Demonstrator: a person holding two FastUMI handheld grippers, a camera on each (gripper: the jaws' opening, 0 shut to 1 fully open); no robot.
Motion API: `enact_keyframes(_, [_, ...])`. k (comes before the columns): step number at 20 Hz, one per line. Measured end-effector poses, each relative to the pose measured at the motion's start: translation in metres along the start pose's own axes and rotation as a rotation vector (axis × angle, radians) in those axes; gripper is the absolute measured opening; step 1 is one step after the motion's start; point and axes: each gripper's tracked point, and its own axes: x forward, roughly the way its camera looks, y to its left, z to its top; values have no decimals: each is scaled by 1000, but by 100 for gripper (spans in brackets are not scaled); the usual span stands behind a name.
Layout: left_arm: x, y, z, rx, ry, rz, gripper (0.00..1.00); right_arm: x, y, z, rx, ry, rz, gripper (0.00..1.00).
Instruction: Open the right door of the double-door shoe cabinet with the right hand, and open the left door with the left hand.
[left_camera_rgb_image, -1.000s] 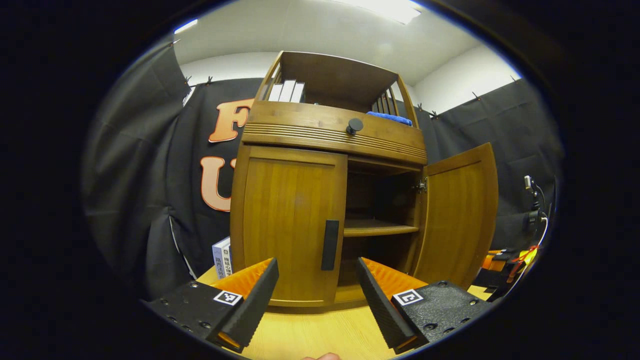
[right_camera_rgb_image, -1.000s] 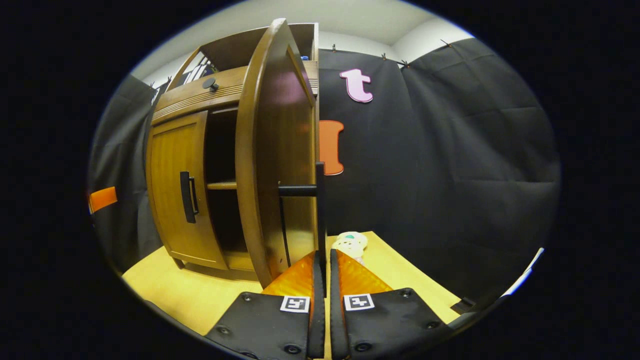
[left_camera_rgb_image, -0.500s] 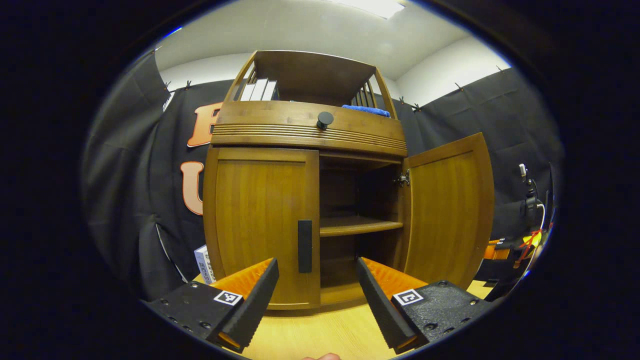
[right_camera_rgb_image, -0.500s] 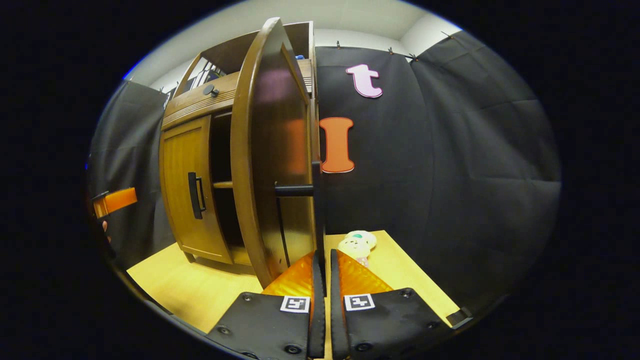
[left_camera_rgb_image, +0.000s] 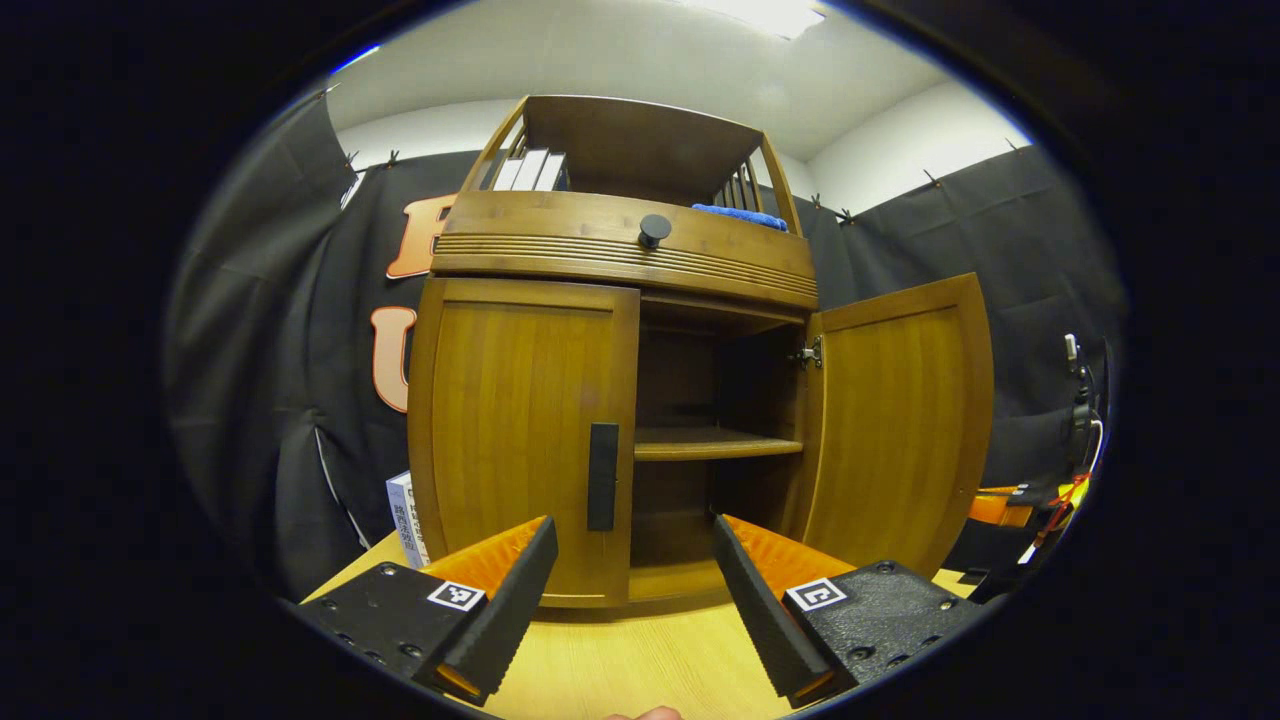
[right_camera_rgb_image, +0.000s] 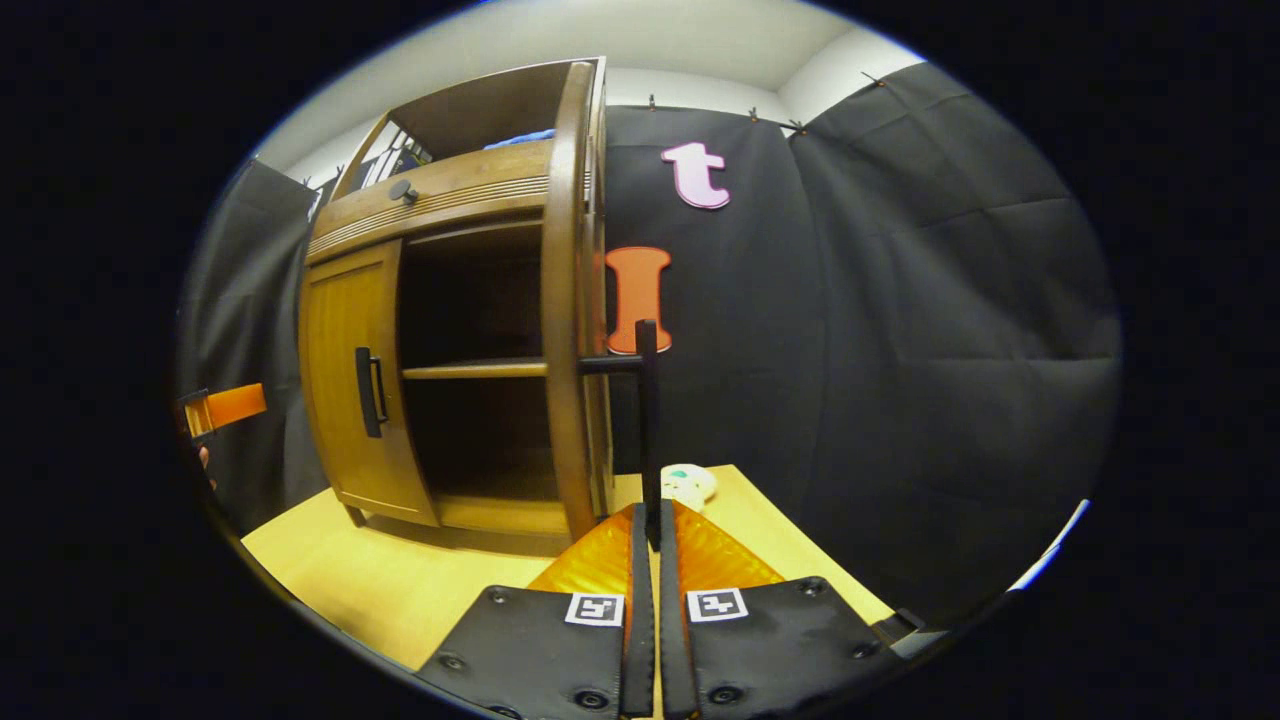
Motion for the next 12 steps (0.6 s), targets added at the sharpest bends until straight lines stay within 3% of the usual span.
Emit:
enact_keyframes(1, [0,0,-1,-3,2,0,95,-9,-9,-2,13,2,-22,11])
enact_keyframes(4, [1,1,-3,-10,7,1,95,-28,-25,-3,31,7,-87,11])
enact_keyframes(6, [-1,3,-1,-22,3,8,92,-42,-22,4,40,9,-109,25])
enact_keyframes(7, [-1,4,1,-30,-2,13,92,-51,-20,10,36,5,-116,11])
enact_keyframes(9, [-3,10,3,-44,-6,29,92,-68,-6,27,25,-17,-124,12])
enact_keyframes(10, [-2,15,3,-50,-6,42,92,-76,4,37,24,-33,-118,25])
enact_keyframes(11, [-1,22,4,-55,-8,53,92,-83,16,46,25,-50,-106,25])
enact_keyframes(12, [6,34,6,-61,-11,63,92,-88,27,54,26,-66,-93,12])
